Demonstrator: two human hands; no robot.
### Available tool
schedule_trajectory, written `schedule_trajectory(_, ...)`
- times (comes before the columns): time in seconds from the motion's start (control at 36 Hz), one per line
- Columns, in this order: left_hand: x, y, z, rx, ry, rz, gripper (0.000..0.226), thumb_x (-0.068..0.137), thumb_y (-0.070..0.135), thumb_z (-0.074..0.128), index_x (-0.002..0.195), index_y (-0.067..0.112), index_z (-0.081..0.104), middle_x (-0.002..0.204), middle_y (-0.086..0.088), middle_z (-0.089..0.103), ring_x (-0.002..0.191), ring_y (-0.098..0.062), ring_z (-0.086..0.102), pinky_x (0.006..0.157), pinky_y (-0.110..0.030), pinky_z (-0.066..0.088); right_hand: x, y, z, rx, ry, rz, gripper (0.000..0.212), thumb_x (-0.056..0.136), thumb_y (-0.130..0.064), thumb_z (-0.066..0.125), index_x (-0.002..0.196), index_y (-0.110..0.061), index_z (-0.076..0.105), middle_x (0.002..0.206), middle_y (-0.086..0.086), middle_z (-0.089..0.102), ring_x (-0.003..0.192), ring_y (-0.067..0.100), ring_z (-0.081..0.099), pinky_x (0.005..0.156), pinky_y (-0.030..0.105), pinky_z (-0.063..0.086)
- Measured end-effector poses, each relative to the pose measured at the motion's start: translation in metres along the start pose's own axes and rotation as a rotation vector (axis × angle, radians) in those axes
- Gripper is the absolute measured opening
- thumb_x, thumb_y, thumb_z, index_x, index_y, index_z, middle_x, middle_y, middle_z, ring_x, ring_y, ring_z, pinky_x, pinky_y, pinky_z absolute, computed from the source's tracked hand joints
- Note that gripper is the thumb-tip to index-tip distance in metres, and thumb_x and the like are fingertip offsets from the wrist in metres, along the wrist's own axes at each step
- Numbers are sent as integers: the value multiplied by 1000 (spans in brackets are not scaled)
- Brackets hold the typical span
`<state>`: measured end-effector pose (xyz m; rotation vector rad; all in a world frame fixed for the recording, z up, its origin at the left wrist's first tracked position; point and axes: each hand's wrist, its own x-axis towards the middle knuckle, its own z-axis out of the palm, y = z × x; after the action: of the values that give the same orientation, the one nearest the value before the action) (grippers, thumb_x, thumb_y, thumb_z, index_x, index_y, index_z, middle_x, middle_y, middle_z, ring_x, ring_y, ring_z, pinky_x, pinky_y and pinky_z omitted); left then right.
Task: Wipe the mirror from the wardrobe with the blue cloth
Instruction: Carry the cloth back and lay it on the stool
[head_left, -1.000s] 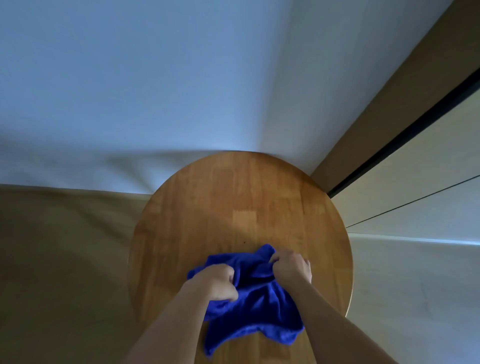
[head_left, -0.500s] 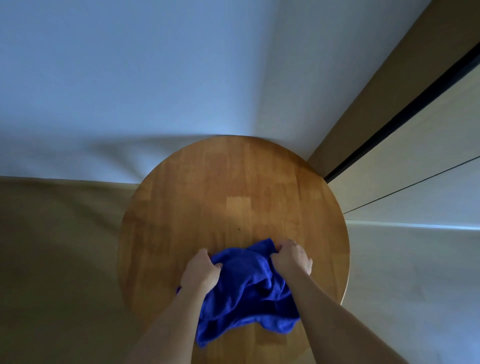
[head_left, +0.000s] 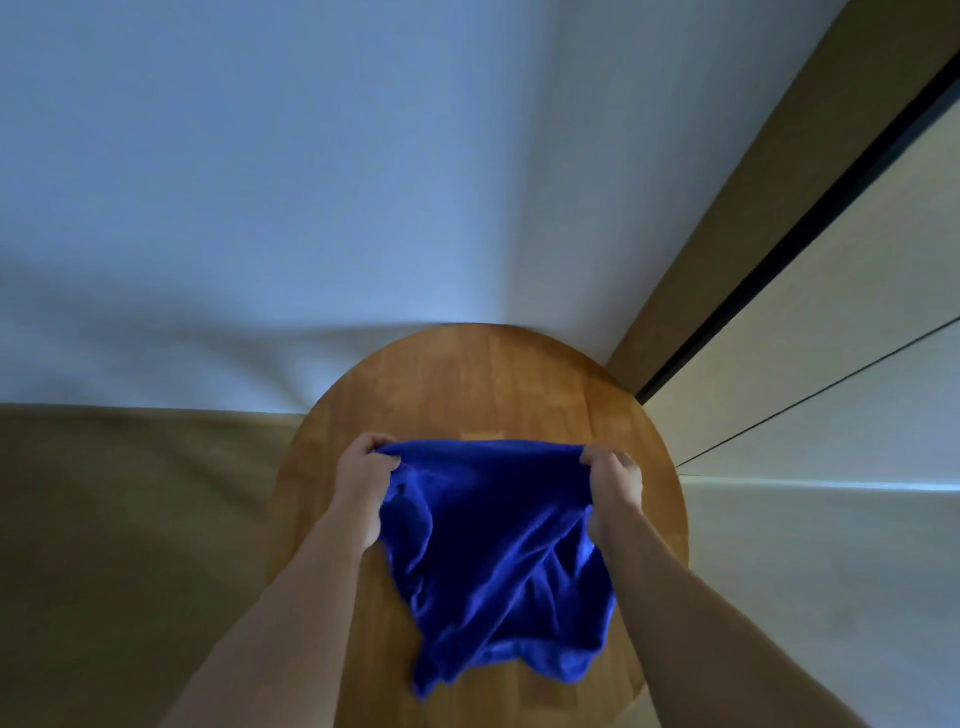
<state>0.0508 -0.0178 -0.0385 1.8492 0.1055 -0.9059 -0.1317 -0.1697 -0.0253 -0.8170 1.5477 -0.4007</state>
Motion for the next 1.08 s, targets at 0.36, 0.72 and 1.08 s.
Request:
schedule_trajectory(0.36, -31, -79, 6, 212, -216, -503, 42, 83, 37, 66, 109, 3, 59, 104, -19, 68, 86, -27, 64, 72, -35, 51, -9, 73, -25, -43, -22, 454, 29, 92, -11, 54, 120, -4, 56, 108, 19, 63, 86, 32, 62, 67, 40, 51)
schedule_trajectory(0.72, -46, -94, 3, 724, -392, -424, 27, 72, -9, 46, 85, 11, 58, 88, -7, 56, 75, -20, 51, 67, -28, 44, -17, 96, -48, -570, -194, 497, 42, 77, -7, 71, 115, 1, 55, 113, 18, 60, 103, 32, 57, 89, 41, 49)
schedule_trajectory(1.08, -44, -45, -1, 28, -99, -244, 17, 92, 23, 53, 77, 16, 58, 81, -3, 60, 76, -21, 58, 70, -33, 49, -27, 29, -35, -47, 1, 165, 27, 84, -30, 62, 98, -6, 60, 92, 19, 63, 90, 36, 61, 81, 42, 52)
